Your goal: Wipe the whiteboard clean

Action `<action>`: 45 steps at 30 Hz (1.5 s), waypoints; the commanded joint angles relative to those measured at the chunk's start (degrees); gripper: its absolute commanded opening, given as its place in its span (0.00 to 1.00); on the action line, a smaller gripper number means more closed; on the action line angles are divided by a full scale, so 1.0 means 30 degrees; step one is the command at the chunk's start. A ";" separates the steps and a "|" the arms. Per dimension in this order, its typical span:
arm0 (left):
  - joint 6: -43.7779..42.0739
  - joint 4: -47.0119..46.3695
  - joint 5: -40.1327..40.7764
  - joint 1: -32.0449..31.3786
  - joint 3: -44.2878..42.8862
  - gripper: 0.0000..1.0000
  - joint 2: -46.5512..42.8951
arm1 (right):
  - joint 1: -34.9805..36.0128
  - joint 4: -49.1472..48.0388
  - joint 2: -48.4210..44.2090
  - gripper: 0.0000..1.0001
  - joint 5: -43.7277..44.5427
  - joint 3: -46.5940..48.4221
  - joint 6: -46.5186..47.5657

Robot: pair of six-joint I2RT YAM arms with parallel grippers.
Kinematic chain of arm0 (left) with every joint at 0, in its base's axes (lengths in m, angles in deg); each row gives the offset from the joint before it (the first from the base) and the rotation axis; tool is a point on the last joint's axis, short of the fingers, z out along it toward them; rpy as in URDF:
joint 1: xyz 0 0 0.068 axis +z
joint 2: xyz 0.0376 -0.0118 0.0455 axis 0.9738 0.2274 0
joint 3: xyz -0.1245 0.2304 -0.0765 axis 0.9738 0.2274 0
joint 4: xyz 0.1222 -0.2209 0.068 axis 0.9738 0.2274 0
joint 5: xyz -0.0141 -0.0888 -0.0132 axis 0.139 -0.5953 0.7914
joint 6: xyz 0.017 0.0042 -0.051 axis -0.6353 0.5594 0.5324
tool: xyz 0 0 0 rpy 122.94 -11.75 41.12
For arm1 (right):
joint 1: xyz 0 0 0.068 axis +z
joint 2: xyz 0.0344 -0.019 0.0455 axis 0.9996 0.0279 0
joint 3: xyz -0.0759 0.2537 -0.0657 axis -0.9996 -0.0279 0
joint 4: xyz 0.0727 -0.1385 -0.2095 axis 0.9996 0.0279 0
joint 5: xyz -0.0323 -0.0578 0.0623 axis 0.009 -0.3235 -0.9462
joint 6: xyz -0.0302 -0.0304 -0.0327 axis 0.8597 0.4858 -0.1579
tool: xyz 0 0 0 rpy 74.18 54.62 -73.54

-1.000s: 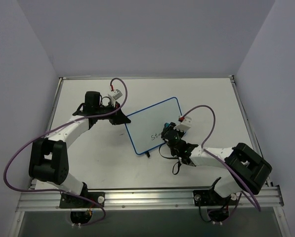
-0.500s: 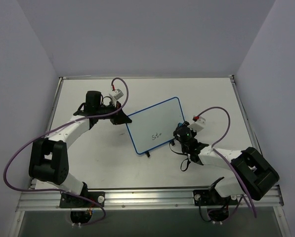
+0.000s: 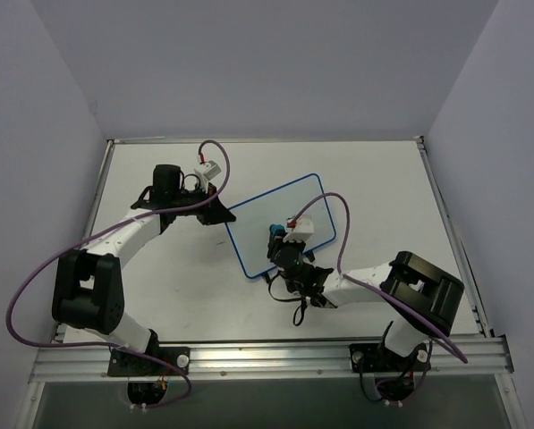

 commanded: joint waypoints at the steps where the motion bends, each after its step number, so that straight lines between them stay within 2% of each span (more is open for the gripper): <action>1: -0.4610 -0.1630 0.4172 -0.0086 0.0237 0.02 0.0022 | 0.1159 -0.1625 0.1817 0.00 -0.1310 0.1484 0.0139; 7: -0.4640 -0.1572 0.4231 -0.0086 0.0237 0.02 -0.0095 | 0.1221 -0.1422 0.2728 0.00 -0.0785 0.2192 0.0170; 11: -0.4669 -0.1572 0.4260 -0.0086 0.0237 0.02 -0.0066 | 0.0284 -0.1362 0.2115 0.00 -0.0373 0.0179 -0.1117; 18: -0.4669 -0.1543 0.4289 -0.0086 0.0207 0.02 -0.0066 | 0.0282 -0.0339 0.0737 0.00 0.1149 -0.3281 -0.4280; 24: -0.4669 -0.1542 0.4348 -0.0086 0.0237 0.02 -0.0124 | 0.0692 0.2206 0.0150 0.00 0.2790 -0.3843 -0.6771; 27: -0.4640 -0.1572 0.4260 -0.0086 0.0237 0.02 -0.0066 | 0.0692 0.2387 0.0003 0.00 0.3055 -0.3756 -0.6658; 31: -0.4640 -0.1572 0.4202 -0.0115 0.0237 0.02 -0.0095 | 0.0721 0.0900 0.0295 0.00 0.1596 -0.2557 -0.3970; 36: -0.4611 -0.1601 0.4172 -0.0115 0.0237 0.02 -0.0037 | 0.1627 -0.0689 0.1583 0.00 -0.0664 0.0984 -0.0600; 42: -0.4611 -0.1601 0.4172 -0.0144 0.0237 0.02 -0.0124 | 0.2977 -0.0045 0.3985 0.00 -0.1251 0.5347 0.0695; 45: -0.4611 -0.1601 0.4172 -0.0144 0.0266 0.02 -0.0124 | 0.3065 0.0277 0.4777 0.00 -0.1281 0.6523 0.0960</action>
